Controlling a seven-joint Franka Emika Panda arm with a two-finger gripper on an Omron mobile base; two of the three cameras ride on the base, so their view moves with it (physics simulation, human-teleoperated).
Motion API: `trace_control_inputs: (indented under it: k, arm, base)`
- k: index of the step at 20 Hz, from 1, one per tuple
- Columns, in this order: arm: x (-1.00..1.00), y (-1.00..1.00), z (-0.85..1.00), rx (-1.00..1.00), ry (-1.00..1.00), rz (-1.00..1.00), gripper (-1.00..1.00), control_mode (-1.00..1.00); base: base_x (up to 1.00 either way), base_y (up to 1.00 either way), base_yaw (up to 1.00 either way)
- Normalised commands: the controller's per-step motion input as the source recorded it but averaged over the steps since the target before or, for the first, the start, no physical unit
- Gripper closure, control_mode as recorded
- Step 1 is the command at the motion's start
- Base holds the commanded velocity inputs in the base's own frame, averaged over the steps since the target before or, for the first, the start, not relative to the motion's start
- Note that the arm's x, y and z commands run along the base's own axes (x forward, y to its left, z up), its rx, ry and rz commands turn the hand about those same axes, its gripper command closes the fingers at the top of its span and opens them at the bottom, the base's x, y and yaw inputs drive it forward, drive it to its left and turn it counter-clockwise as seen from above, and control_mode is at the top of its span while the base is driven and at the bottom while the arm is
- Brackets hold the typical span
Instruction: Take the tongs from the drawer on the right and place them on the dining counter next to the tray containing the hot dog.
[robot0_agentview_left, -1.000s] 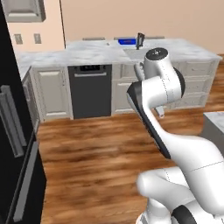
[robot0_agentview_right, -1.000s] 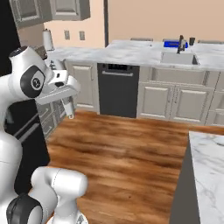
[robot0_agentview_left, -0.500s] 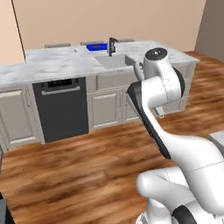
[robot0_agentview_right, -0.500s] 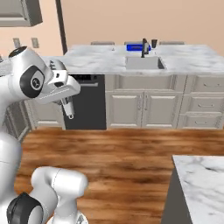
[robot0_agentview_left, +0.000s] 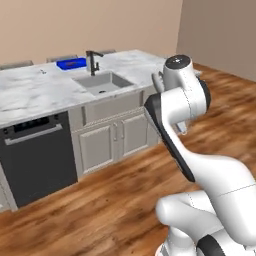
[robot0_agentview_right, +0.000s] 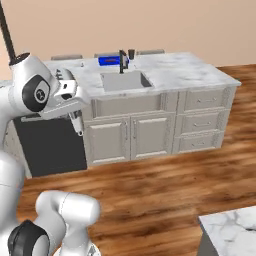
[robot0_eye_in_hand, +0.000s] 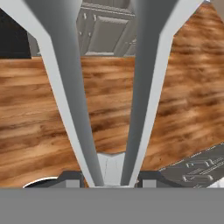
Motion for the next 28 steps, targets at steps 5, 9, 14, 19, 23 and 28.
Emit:
trace_control_inputs:
  k: [5,9,14,19,23,28]
  arm:
    - [0.00,0.00,0.00,0.00,0.00,0.00,1.00,1.00]
    - [0.00,0.00,0.00,0.00,0.00,0.00,1.00,1.00]
    - [0.00,0.00,0.00,0.00,0.00,0.00,1.00,1.00]
    - [0.00,0.00,0.00,0.00,0.00,0.00,1.00,1.00]
    - [0.00,0.00,0.00,0.00,0.00,0.00,1.00,1.00]
    - [0.00,0.00,0.00,0.00,0.00,0.00,1.00,1.00]
  base:
    - [0.90,0.39,-0.58]
    - [0.68,0.33,-0.65]
    - [0.62,0.28,-0.67]
    - [0.77,0.21,-0.62]
    - [1.00,0.34,-0.48]
    - [1.00,0.36,-0.34]
